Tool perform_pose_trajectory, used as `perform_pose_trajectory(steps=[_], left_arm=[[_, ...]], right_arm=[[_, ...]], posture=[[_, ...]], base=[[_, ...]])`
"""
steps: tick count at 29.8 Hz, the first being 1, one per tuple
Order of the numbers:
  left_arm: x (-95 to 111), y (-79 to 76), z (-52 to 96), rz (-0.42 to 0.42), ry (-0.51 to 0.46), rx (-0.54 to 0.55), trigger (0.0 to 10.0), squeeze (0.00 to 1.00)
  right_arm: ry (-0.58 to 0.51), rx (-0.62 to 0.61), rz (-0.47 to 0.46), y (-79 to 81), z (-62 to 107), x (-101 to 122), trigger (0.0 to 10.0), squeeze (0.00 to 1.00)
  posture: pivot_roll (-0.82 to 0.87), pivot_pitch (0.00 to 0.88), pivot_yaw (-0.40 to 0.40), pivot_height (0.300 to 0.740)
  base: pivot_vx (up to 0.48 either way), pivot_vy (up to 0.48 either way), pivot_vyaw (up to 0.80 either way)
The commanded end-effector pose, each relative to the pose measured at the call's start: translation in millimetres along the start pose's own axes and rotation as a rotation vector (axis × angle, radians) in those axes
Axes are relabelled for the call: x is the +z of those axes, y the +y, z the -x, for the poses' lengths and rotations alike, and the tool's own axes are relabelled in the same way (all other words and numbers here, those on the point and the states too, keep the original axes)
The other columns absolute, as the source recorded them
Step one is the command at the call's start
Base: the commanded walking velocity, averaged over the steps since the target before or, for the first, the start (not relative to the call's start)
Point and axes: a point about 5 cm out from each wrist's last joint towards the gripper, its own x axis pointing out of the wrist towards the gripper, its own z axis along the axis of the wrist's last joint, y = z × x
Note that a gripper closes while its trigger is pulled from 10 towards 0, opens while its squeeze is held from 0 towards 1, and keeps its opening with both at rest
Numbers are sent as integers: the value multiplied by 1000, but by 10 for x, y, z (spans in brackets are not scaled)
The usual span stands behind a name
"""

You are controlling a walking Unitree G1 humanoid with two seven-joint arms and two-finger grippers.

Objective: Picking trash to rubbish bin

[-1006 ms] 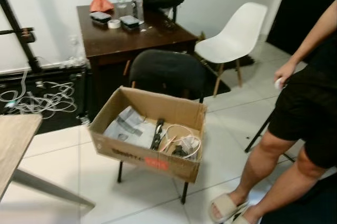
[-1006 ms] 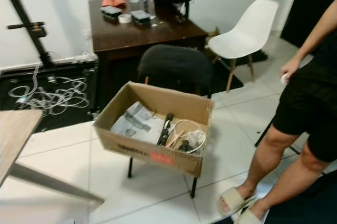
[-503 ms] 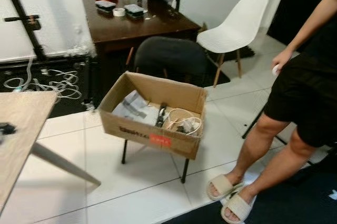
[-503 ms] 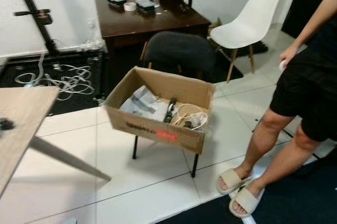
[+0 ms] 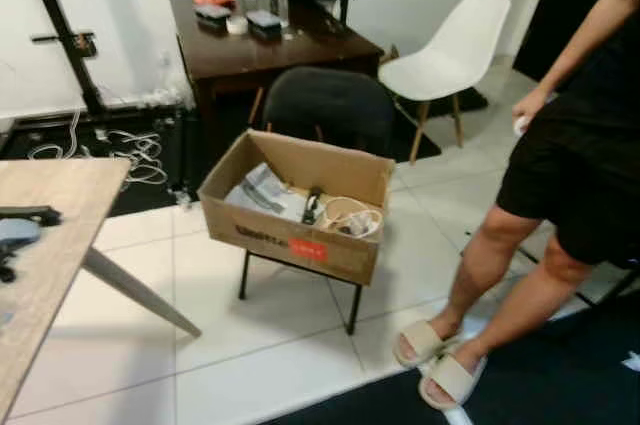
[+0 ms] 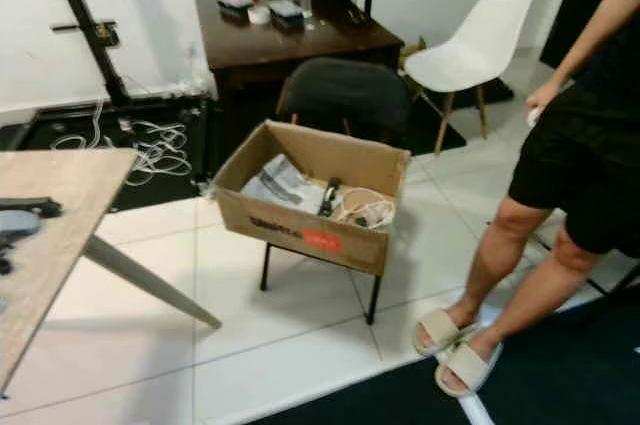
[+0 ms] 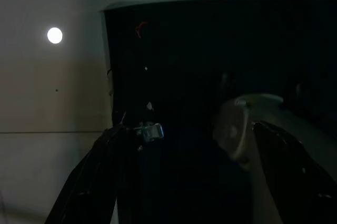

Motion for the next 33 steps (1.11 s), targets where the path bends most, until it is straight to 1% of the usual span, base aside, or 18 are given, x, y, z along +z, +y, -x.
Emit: perform_pose_trajectory(steps=[1,24,30,32,33], left_arm=[[-96,32,21,-11,33,7,10000,0],[-136,-6,26,-52,46,-31,10000,0],[-164,-20,29,-77,64,-49,10000,0],[-170,-1,32,-106,69,-31,10000,0],[-175,4,33,-102,70,-27,10000,0]], right_arm=[[1,12,-3,28,-3,-5,10000,0],[-3,19,-15,28,-2,-5,10000,0],[0,4,-22,18,-2,-9,10000,0],[0,4,-19,18,-2,-8,10000,0],[0,5,-19,18,-2,-8,10000,0]], posture=[[-164,177,44,740],[-163,176,43,740],[-165,179,43,740],[-165,179,43,740],[-165,179,43,740]], base=[[0,0,763],[0,0,763],[0,0,0],[0,-420,0],[0,-480,0]])
